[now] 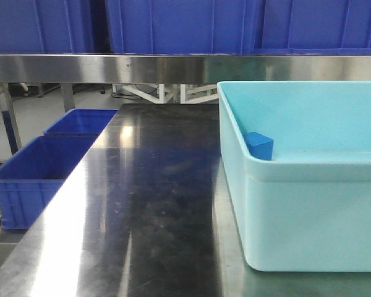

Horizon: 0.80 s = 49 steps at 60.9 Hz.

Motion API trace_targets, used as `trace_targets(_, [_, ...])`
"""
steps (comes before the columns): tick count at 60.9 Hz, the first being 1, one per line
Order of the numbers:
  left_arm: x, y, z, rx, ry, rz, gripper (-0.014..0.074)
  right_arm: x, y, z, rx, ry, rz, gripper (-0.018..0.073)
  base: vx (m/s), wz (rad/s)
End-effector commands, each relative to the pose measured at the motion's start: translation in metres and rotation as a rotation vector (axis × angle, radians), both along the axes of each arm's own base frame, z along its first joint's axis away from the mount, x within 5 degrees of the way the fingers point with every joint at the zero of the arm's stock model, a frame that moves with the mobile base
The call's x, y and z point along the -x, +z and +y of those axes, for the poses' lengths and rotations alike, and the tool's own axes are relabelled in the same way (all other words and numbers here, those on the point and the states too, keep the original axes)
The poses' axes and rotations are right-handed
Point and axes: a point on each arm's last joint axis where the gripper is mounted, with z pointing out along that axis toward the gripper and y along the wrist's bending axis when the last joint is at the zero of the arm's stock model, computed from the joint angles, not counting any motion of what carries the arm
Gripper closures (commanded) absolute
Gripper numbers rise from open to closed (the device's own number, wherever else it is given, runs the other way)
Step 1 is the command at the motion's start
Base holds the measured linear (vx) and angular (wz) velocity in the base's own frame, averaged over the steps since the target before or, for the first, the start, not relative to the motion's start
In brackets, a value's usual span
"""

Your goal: Pick red cube and place on left shelf

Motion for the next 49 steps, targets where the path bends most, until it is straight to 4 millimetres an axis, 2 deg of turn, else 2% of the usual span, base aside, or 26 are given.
trace_targets(1, [-0.001,0.0,0.0,0.005,-0.004,-0.06,0.0491,-0.019,0.025,0.001,0.018,-0.002,-0.004,0.05,0.0,0.0])
trace_targets(5, [-0.001,0.0,0.0,0.005,-0.004,-0.06,0.0491,-0.03,0.029,0.001,0.022,-0.003,0.075,0.0487,0.0,0.0])
trace_targets(9, [-0.001,0.0,0.0,0.005,-0.004,-0.06,0.0491,-0.041,0.028,0.002,0.024,-0.005,0.168,0.0405,0.0,0.0])
trace_targets(11, [-0.001,0.0,0.0,0.005,-0.004,-0.06,0.0491,-0.045,0.027,0.003,0.017,-0.005,0.201,0.0351,0.0,0.0])
trace_targets(19, [-0.001,0.0,0.0,0.005,-0.004,-0.06,0.0491,-0.062,0.018,0.009,0.013,0.013,0.382,0.0029,0.0,0.0])
trace_targets(23, [-0.001,0.0,0.0,0.005,-0.004,-0.06,0.0491,-0.069,0.01,0.013,0.025,0.027,0.485,-0.0064,0.0,0.0])
trace_targets(32, [-0.001,0.0,0.0,0.005,-0.004,-0.06,0.0491,-0.08,-0.005,0.023,0.051,0.066,0.619,-0.0053,0.0,0.0])
trace_targets(49, [-0.001,0.0,0.0,0.005,-0.004,-0.06,0.0491,-0.087,-0.02,0.04,0.081,0.125,0.694,-0.0054,0.0,0.0])
